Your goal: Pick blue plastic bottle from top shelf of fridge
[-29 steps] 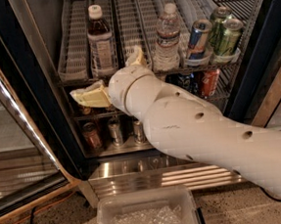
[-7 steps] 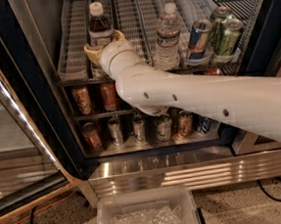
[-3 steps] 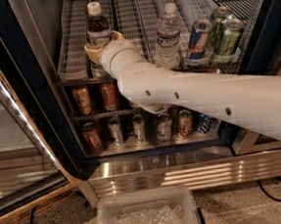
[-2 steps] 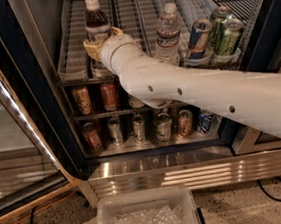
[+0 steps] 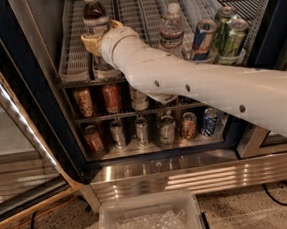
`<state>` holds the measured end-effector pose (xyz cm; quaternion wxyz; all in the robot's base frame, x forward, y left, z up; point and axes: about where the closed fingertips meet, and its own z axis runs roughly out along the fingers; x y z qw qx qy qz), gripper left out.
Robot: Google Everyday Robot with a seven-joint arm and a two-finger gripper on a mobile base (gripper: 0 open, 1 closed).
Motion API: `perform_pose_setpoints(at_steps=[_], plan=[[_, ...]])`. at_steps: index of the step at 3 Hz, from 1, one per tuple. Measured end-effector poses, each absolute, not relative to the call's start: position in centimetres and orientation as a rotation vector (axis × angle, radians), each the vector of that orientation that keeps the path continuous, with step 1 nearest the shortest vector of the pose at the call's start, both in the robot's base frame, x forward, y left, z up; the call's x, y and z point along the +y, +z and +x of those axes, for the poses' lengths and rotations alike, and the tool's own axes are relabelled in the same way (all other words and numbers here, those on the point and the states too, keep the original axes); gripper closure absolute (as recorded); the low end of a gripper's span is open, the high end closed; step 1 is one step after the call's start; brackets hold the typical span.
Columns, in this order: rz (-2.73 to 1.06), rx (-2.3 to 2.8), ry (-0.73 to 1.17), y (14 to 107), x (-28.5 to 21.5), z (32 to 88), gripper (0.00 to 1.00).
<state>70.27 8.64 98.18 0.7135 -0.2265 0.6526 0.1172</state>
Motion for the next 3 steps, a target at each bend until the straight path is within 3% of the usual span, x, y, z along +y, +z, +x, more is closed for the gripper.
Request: perform_pose_setpoints(at_steps=[2,3], plan=[[-0.526,1.464,0.352,100.9,6.5,69.2,1.00],[-0.551,1.525,0.410,102.2,1.7,68.2,1.00]])
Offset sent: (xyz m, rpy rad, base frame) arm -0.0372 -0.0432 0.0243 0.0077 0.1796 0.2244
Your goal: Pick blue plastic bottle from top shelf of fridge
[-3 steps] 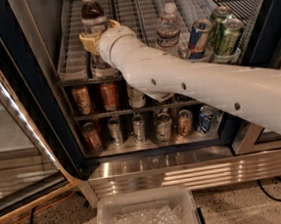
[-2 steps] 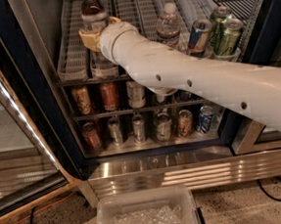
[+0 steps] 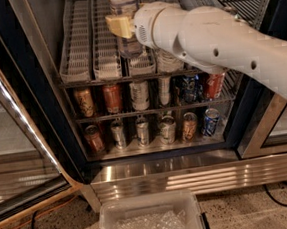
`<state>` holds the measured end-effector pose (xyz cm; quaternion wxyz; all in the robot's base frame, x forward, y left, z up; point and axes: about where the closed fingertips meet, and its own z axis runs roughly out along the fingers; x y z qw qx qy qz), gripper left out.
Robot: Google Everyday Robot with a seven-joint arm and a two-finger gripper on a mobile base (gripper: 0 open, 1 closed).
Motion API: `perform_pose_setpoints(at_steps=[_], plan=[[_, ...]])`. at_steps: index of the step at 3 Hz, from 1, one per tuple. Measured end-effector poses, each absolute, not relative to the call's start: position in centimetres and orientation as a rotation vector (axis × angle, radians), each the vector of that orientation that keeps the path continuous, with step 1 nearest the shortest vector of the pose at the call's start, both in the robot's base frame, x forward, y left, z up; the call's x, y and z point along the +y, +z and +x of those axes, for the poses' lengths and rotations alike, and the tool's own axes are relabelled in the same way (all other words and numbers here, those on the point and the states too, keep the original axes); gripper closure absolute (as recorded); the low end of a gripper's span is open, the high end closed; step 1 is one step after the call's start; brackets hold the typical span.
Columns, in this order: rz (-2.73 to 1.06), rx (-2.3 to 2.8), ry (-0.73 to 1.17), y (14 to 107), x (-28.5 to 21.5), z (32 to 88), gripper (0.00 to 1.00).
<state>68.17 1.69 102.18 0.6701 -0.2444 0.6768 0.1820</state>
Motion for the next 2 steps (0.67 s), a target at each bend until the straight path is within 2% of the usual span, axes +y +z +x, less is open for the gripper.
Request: perform_pose_setpoints(at_steps=[2], plan=[[-0.635,1.626,0.612,101.2,-2.1,65.7,1.00]])
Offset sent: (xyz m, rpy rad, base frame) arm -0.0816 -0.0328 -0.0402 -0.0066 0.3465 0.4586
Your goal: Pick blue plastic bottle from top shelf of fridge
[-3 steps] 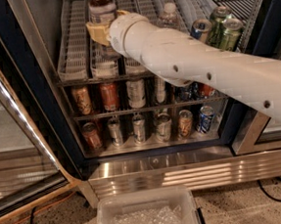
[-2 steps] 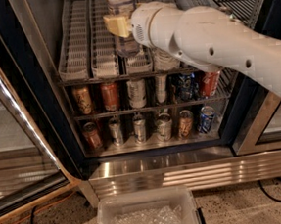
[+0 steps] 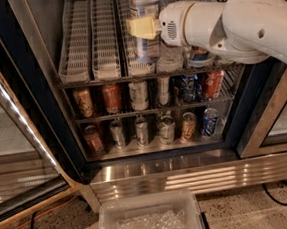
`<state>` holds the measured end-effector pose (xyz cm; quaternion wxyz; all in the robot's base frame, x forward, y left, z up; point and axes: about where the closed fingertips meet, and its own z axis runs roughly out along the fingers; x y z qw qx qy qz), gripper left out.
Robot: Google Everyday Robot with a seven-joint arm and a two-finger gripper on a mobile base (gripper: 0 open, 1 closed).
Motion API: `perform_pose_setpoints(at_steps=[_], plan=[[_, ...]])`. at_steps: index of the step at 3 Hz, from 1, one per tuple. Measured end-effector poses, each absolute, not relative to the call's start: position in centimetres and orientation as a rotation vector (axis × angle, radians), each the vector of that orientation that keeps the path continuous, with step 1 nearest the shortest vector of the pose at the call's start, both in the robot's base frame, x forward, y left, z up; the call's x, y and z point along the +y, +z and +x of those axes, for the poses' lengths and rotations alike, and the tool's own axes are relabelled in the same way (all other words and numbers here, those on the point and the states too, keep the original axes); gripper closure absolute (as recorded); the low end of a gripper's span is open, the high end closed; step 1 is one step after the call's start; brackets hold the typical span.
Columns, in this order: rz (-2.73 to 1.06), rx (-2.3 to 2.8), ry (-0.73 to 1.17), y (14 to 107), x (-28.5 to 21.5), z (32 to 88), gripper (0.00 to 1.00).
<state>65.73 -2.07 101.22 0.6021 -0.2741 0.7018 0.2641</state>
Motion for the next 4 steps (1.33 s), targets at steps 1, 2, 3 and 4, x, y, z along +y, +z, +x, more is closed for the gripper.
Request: perform_pose_setpoints(at_steps=[1,2,3,4], plan=[[-0.735,1.606,0.714,101.3,-2.6,64.3,1.00],[-0.883,1.581,0.797,100.8,-1.9,62.2,1.00],[-0.955,1.592,0.846,100.1,-1.0,60.4,1.00],[-0.956,1.592,0.846,100.1,-0.9,60.4,1.00]])
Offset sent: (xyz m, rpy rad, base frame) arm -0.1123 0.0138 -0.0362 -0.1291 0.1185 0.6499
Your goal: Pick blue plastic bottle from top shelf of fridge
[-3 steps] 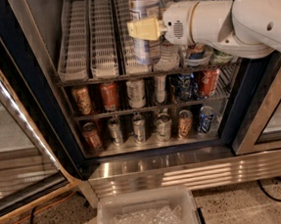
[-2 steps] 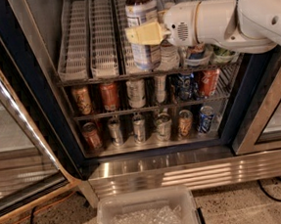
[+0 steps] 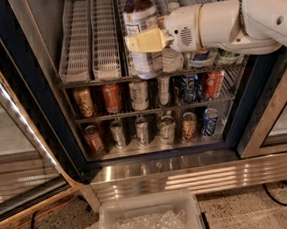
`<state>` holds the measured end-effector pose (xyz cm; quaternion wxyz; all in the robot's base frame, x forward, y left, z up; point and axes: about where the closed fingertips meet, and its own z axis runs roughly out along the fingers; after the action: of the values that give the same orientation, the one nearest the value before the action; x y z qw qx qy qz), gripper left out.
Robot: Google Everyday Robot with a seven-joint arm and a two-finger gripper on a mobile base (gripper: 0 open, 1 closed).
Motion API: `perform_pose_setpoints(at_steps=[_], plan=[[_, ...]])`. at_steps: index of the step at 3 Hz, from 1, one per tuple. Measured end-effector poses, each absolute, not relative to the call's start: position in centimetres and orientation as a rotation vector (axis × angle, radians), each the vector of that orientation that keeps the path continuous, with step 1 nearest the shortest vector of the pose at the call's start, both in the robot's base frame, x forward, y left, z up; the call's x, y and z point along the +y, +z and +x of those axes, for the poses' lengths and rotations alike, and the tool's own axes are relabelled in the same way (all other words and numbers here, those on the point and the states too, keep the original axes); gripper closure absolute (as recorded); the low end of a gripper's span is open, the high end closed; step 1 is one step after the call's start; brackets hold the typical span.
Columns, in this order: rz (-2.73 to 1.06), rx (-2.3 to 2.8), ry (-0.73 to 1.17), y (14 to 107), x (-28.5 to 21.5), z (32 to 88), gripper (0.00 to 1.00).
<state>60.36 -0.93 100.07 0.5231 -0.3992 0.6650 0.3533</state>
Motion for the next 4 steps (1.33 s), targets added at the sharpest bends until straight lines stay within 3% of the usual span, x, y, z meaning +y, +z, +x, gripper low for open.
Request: perform_pose_setpoints(at_steps=[2,4], plan=[[-1.226,1.590,0.808,97.9,2.8,56.5,1.00],[-1.279,1.581,0.774,96.9,3.4,55.1,1.00]])
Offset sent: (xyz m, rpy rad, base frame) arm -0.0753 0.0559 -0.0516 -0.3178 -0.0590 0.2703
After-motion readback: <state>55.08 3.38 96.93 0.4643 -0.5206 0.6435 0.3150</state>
